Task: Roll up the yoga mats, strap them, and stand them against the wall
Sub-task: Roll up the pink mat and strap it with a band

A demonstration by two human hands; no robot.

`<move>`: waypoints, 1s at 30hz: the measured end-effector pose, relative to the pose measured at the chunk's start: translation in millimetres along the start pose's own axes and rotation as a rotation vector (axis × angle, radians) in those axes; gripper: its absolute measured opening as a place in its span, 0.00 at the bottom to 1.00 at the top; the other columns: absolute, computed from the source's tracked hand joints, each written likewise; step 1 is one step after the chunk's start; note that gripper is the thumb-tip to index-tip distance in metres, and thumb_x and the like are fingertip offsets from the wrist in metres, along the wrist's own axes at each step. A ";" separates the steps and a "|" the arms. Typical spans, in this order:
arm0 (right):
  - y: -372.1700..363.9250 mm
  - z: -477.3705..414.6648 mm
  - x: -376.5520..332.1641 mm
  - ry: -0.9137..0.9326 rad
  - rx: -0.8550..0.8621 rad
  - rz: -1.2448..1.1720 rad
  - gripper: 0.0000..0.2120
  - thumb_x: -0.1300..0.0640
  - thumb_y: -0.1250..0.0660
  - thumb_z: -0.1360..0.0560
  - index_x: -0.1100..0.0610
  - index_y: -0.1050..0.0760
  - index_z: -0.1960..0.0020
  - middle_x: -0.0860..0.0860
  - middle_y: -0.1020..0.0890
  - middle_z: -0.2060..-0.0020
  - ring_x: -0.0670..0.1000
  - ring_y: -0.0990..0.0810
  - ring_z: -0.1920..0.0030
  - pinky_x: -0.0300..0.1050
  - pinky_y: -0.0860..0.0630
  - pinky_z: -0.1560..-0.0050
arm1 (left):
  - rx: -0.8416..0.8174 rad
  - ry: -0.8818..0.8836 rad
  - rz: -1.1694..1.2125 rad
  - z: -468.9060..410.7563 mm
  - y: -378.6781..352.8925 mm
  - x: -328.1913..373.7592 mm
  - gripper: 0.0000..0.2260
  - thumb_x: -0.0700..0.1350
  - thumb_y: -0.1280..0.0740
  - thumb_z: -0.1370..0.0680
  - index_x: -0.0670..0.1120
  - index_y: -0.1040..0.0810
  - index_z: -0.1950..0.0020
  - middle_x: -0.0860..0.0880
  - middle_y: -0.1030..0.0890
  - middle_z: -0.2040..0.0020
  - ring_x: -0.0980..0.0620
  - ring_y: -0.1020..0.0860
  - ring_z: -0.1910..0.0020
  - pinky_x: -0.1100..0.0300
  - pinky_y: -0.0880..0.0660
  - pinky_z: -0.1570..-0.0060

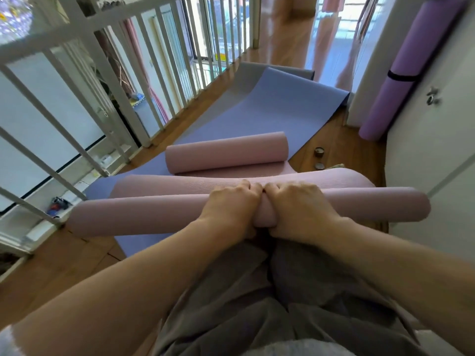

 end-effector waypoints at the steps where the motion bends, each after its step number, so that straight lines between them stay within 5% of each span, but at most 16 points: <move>1: 13.4 -0.7 -2.3 0.034 -0.035 -0.006 0.22 0.43 0.30 0.34 0.50 0.29 0.44 0.45 0.21 0.51 0.48 0.22 0.54 0.42 0.31 0.56 | 0.001 0.002 0.027 5.4 8.8 -1.1 0.32 0.53 0.26 0.32 0.49 0.35 0.32 0.49 0.27 0.40 0.47 0.24 0.43 0.55 0.30 0.51; 5: 54.2 15.7 -13.9 0.149 -0.083 0.011 0.22 0.40 0.32 0.34 0.48 0.30 0.45 0.42 0.23 0.56 0.46 0.25 0.58 0.42 0.28 0.56 | 0.069 -0.052 0.043 36.1 34.5 1.7 0.32 0.54 0.28 0.32 0.50 0.37 0.32 0.52 0.28 0.40 0.49 0.25 0.44 0.56 0.30 0.51; 10: 5.6 40.9 -25.0 0.096 -0.211 -0.018 0.28 0.38 0.33 0.33 0.49 0.32 0.37 0.44 0.21 0.46 0.48 0.21 0.49 0.43 0.27 0.49 | -0.158 -0.071 0.028 47.9 -13.6 20.4 0.33 0.54 0.27 0.32 0.49 0.38 0.31 0.49 0.30 0.37 0.46 0.27 0.39 0.51 0.30 0.46; 14: -4.1 37.7 -16.9 0.075 -0.249 -0.083 0.29 0.36 0.31 0.35 0.49 0.31 0.38 0.43 0.20 0.48 0.47 0.21 0.51 0.44 0.24 0.51 | -0.238 -0.085 0.078 37.1 -15.4 12.5 0.34 0.56 0.26 0.32 0.49 0.37 0.31 0.50 0.29 0.36 0.48 0.27 0.40 0.51 0.27 0.43; 20: -8.2 13.7 -6.4 0.050 -0.457 -0.173 0.30 0.37 0.26 0.39 0.47 0.28 0.41 0.43 0.19 0.51 0.47 0.22 0.53 0.50 0.22 0.50 | -0.036 -0.053 -0.076 42.5 -18.4 15.2 0.33 0.54 0.27 0.31 0.50 0.38 0.32 0.49 0.29 0.37 0.46 0.28 0.40 0.50 0.32 0.44; 26: -17.3 42.8 -23.5 0.057 0.169 0.095 0.29 0.44 0.23 0.44 0.55 0.23 0.46 0.51 0.18 0.55 0.55 0.19 0.56 0.48 0.23 0.55 | -0.282 -0.120 0.078 14.6 -10.6 -2.5 0.30 0.58 0.25 0.34 0.51 0.32 0.37 0.51 0.23 0.42 0.49 0.24 0.45 0.54 0.26 0.48; 30: -2.2 7.5 -6.7 0.038 -0.258 -0.098 0.27 0.39 0.27 0.39 0.48 0.28 0.44 0.45 0.20 0.51 0.50 0.21 0.53 0.44 0.26 0.55 | -0.061 -0.035 -0.043 22.9 -14.6 2.8 0.34 0.59 0.27 0.33 0.51 0.36 0.32 0.50 0.28 0.37 0.47 0.27 0.40 0.50 0.31 0.43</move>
Point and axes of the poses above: each hand's wrist, its own z-axis away from the middle knuckle, its own y-axis out of the back of the hand, x = y × z, the point moved 4 cm from there along -z, towards the middle knuckle
